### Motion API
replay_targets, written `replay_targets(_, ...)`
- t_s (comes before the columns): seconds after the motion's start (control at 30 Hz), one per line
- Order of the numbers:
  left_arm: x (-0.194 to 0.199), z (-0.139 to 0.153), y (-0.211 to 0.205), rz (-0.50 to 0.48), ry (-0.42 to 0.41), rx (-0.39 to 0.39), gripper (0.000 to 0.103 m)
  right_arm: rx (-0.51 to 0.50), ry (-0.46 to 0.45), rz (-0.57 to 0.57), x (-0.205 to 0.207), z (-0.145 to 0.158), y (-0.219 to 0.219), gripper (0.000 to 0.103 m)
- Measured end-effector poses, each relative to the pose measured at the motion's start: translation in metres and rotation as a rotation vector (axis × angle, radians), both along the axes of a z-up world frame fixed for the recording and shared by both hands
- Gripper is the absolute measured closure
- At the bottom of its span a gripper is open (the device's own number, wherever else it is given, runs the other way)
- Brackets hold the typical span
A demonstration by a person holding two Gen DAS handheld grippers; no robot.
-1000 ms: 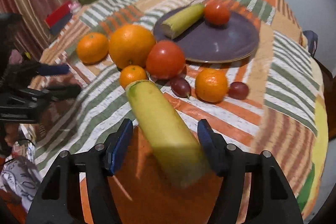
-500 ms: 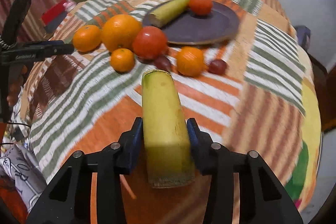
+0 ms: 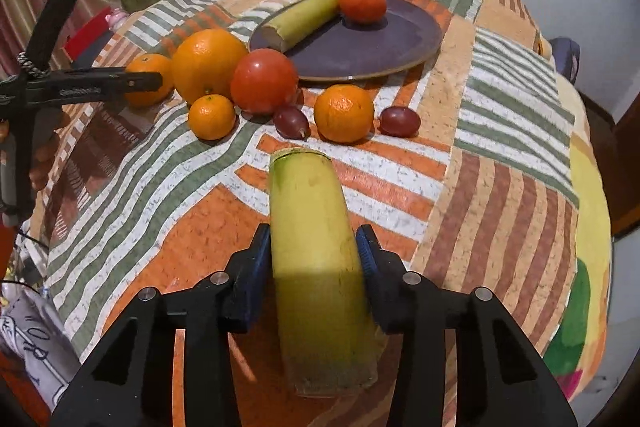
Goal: Organize fruits
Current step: 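Grasp the large orange with the left gripper while the right gripper holds the corn cob, then carry the orange with the left gripper while the right gripper carries the corn to the plate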
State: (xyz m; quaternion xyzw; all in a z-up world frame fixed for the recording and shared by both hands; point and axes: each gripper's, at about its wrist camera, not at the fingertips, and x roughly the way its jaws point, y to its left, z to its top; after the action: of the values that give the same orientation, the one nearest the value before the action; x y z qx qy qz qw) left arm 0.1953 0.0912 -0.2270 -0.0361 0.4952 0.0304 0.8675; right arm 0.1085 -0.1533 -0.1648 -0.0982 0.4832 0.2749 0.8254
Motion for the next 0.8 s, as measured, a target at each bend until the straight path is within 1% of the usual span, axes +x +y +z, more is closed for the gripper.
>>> replay_targets(0.03, 0.001, -0.001, -0.001, 0.000, -0.003, 0.009, 0.028, 0.004, -0.004, -0.006, -0.001, 0.002, 0.000, 0.067)
replay_targets(0.1, 0.001, -0.002, -0.002, 0.000, -0.013, 0.017, 0.029, 0.025, -0.008, -0.017, -0.002, 0.006, -0.003, 0.067)
replay_targets(0.13, 0.002, -0.003, -0.002, -0.001, -0.017, 0.020, 0.031, 0.038, -0.015, -0.029, -0.001, 0.008, -0.005, 0.067)
replay_targets(0.2, 0.003, -0.003, 0.000, -0.008, -0.017, -0.004, 0.037, 0.049, -0.030, -0.046, -0.001, 0.013, -0.009, 0.067)
replay_targets(0.3, 0.004, -0.001, 0.004, 0.004, -0.011, -0.034, 0.038, 0.059, -0.054, -0.058, -0.001, 0.021, -0.013, 0.067)
replay_targets(0.43, 0.002, 0.002, 0.003, 0.007, -0.003, -0.043, 0.038, 0.068, -0.104, -0.078, 0.002, 0.036, -0.017, 0.067)
replay_targets(0.63, 0.000, 0.019, -0.001, 0.000, -0.035, -0.052, 0.038, 0.098, -0.174, -0.116, 0.015, 0.061, -0.024, 0.067)
replay_targets(0.8, 0.004, 0.041, -0.006, -0.013, -0.086, -0.057, 0.038, 0.121, -0.227, -0.146, 0.030, 0.076, -0.024, 0.067)
